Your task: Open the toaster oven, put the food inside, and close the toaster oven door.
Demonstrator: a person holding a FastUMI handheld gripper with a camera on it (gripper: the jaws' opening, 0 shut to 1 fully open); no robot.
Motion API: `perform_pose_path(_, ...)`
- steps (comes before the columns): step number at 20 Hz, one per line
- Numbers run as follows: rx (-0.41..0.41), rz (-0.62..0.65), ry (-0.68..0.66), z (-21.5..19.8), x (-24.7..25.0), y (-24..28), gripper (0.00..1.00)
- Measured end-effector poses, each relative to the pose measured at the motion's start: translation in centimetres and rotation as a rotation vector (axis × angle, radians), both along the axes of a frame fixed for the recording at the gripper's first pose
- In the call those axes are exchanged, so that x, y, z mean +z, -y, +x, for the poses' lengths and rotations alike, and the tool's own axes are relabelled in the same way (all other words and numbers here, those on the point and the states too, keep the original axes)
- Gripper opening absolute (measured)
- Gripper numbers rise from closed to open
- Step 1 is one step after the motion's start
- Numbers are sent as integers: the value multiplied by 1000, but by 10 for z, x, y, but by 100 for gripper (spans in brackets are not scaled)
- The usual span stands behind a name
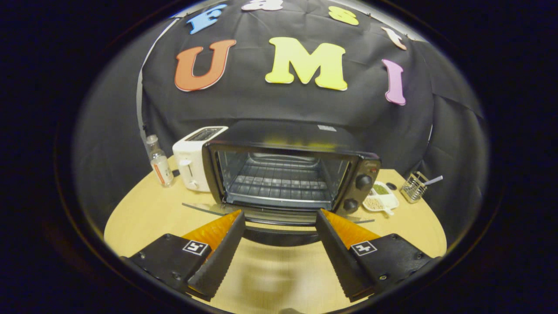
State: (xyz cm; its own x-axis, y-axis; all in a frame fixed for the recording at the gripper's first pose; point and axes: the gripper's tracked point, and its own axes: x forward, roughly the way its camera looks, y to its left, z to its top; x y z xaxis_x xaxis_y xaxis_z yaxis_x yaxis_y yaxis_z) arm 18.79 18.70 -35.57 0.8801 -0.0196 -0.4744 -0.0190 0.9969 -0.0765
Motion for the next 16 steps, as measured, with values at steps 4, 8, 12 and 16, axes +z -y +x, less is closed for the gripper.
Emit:
perform_pose_path(4,-29,64,-79,-21,-36,2,100)
perform_pose_path(8,-17,9,-114,-31,-62,4,100)
perform_pose_path(12,-29,69,-214,-37,-99,5,100)
perform_pose_path(16,-36,85,-244,-37,-112,12,100)
